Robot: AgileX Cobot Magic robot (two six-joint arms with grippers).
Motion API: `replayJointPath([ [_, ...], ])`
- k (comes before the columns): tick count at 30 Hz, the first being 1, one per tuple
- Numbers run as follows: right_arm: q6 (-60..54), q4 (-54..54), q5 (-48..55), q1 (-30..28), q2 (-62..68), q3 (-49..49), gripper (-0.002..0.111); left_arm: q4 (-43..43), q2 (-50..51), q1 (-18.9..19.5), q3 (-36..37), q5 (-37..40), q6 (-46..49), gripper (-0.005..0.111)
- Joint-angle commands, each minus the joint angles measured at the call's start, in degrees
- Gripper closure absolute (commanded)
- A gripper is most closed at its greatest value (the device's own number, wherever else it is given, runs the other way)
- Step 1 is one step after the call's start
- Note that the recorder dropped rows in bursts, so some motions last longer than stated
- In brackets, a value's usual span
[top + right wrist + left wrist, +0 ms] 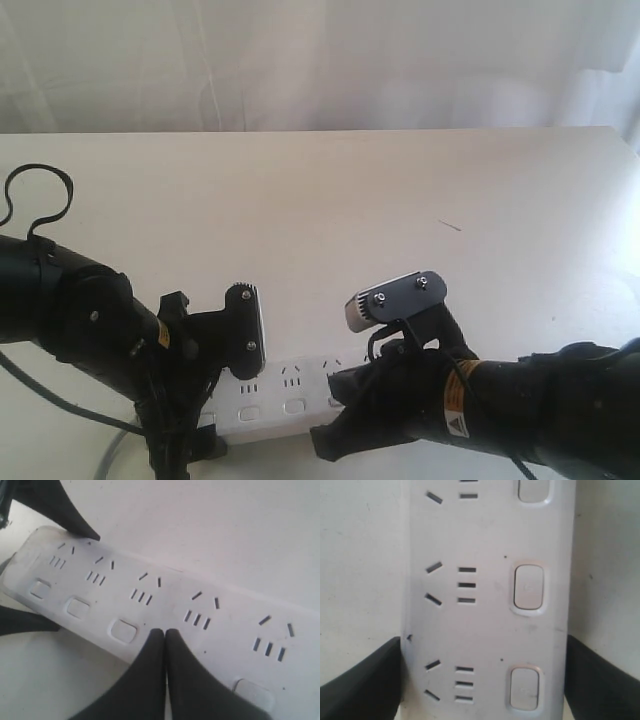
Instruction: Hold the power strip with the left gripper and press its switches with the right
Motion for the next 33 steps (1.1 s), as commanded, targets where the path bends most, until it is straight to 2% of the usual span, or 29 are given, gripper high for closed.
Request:
replayJointPath([
  [1,-2.62,3.47,-2.41,-0.12,-0.52,0.29,0.108,2.93,2.84,-0.18,2.08,7.15,0.76,0.107],
  [9,-2.62,6.15,-2.29,-0.12,0.86,0.29,0.108,2.7,2.84,-0.18,2.08,7.15,0.64,0.107],
  [16,-2.62,7.58,-3.03,-0.12,8.34,0.29,0.108,2.7,2.84,-0.18,2.08,7.15,0.64,0.107],
  [25,-2.01,6.7,4.91,-0.12,9.17,0.29,0.108,2.56,2.84,-0.18,2.08,7.05,0.64,0.107],
  [33,10.1,-6.56,2.42,-0.12,9.17,0.29,0.108,2.56,2.84,-0.18,2.08,7.05,0.64,0.107],
])
